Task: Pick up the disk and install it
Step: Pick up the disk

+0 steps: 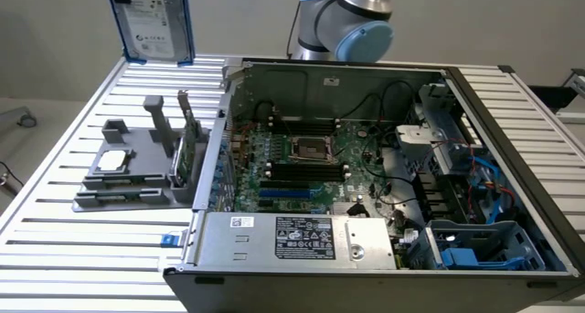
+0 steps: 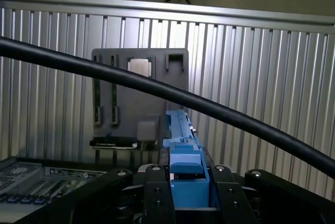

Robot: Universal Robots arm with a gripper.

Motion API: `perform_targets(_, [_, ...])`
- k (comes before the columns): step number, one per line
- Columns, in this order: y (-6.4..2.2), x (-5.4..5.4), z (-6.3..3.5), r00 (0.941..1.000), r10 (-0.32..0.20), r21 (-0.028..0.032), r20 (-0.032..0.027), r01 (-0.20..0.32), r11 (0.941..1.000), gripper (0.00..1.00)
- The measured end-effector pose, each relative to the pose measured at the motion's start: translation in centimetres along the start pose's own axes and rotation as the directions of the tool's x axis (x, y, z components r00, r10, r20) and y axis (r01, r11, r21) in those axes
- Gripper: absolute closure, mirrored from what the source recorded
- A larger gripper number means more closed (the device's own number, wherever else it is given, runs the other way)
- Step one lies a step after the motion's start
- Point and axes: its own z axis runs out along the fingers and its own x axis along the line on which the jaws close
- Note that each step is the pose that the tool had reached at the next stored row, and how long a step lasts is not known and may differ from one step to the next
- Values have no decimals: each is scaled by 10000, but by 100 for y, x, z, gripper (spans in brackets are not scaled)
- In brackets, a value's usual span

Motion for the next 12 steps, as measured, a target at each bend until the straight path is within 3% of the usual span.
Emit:
perform_targets(5, [-226,28,-37,10000,-1,-81,26,1,10000,67])
perform_targets(12, [-541,75,-70,10000,-3,-111,84,4,9999,67])
